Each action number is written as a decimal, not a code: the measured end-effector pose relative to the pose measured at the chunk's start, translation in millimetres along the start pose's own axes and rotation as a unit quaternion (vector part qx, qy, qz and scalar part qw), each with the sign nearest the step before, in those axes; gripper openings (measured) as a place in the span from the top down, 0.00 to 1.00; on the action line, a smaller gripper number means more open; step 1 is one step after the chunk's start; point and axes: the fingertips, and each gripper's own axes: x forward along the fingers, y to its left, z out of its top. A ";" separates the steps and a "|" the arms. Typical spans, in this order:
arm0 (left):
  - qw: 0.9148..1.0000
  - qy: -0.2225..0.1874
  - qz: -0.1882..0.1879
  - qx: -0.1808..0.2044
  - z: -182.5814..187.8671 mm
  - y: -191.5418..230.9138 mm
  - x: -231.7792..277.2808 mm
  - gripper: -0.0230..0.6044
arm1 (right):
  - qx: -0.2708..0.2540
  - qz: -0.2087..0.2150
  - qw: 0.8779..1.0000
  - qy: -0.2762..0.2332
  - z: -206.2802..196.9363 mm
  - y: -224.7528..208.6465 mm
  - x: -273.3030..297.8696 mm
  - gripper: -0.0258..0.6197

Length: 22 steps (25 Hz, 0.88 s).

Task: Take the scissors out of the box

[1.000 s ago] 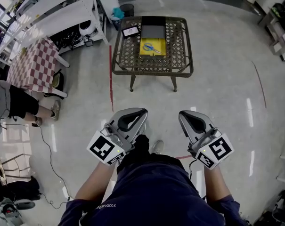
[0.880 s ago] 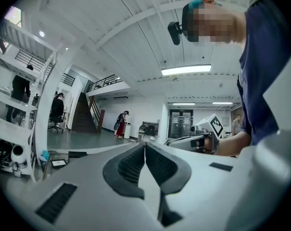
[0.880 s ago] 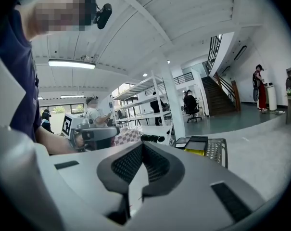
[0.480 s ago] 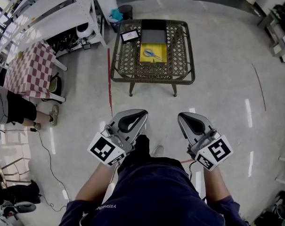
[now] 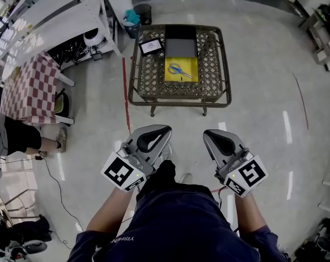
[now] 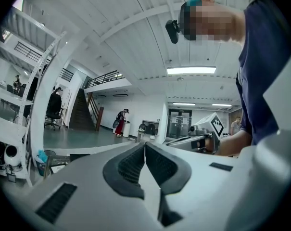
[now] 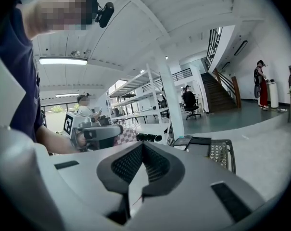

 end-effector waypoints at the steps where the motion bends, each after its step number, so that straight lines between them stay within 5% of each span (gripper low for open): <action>1: 1.000 -0.001 -0.002 0.000 0.4 8.4 2.2 0.92 | 0.000 -0.002 1.000 0.000 1.0 -3.7 7.7 0.94; 22: 0.998 0.007 -0.054 -0.015 17.6 144.4 36.4 0.92 | 0.009 -0.049 0.999 0.014 37.7 -55.0 130.4 0.94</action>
